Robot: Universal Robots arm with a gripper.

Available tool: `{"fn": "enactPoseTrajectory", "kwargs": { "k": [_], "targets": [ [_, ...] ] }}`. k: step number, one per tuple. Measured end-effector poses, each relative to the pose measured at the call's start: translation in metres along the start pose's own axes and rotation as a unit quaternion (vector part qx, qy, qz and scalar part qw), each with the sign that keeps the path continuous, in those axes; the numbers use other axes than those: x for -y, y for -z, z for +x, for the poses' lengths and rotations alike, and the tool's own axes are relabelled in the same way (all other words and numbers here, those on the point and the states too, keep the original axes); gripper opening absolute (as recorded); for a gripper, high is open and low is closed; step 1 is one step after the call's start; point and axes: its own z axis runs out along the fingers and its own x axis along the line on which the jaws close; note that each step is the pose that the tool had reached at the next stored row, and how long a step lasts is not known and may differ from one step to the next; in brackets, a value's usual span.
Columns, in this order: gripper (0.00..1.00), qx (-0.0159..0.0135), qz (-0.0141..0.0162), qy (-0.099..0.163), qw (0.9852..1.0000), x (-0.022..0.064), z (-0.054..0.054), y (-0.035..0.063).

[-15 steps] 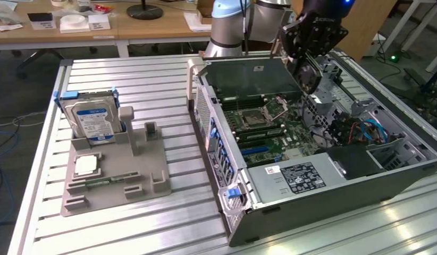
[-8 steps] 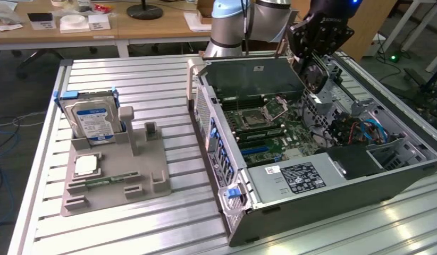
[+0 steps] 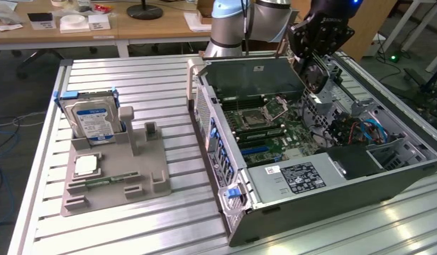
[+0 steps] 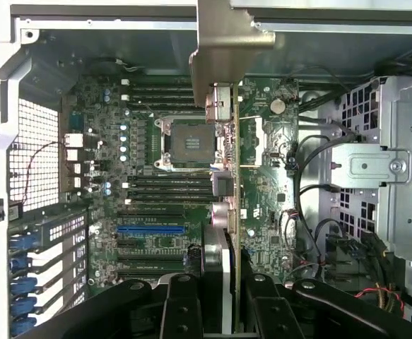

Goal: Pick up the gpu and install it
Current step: 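Insert the gpu into the slot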

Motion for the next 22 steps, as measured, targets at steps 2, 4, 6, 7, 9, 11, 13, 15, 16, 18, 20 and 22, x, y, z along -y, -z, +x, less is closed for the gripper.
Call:
{"fn": "enactPoseTrajectory", "kwargs": {
  "k": [2,4,6,7,9,11,13,15,16,18,20,22],
  "targets": [
    [0.28,0.0,0.0,0.0,1.0,0.0,0.0,0.0],
    [0.28,-0.0001,0.0,0.002,1.0,0.0,0.0,0.0],
    [0.28,-0.0005,0.0,0.01,0.9999,0.0,0.0001,0.0],
    [0.28,-0.0008,0.0001,0.016,0.9999,0.0,0.0002,0.0],
    [0.28,-0.0014,0.0001,0.028,0.9996,0.0001,0.0002,0.0],
    [0.28,-0.002,0.0001,0.04,0.9992,0.0,0.0002,0.0],
    [0.28,-0.0027,0.0002,0.053,0.9986,0.0,0.0002,0.0],
    [0.28,-0.0033,0.0003,0.064,0.9979,0.0,0.0002,0.0],
    [0.28,-0.0036,0.0003,0.07,0.9975,0.0,0.0002,0.0],
    [0.28,-0.0042,0.0004,0.083,0.9966,0.0,0.0002,0.0],
    [0.28,-0.0049,0.0005,0.095,0.9955,0.0,0.0002,0.0],
    [0.28,-0.0055,0.0005,0.108,0.9941,0.0,0.0002,0.0]
  ]
}}
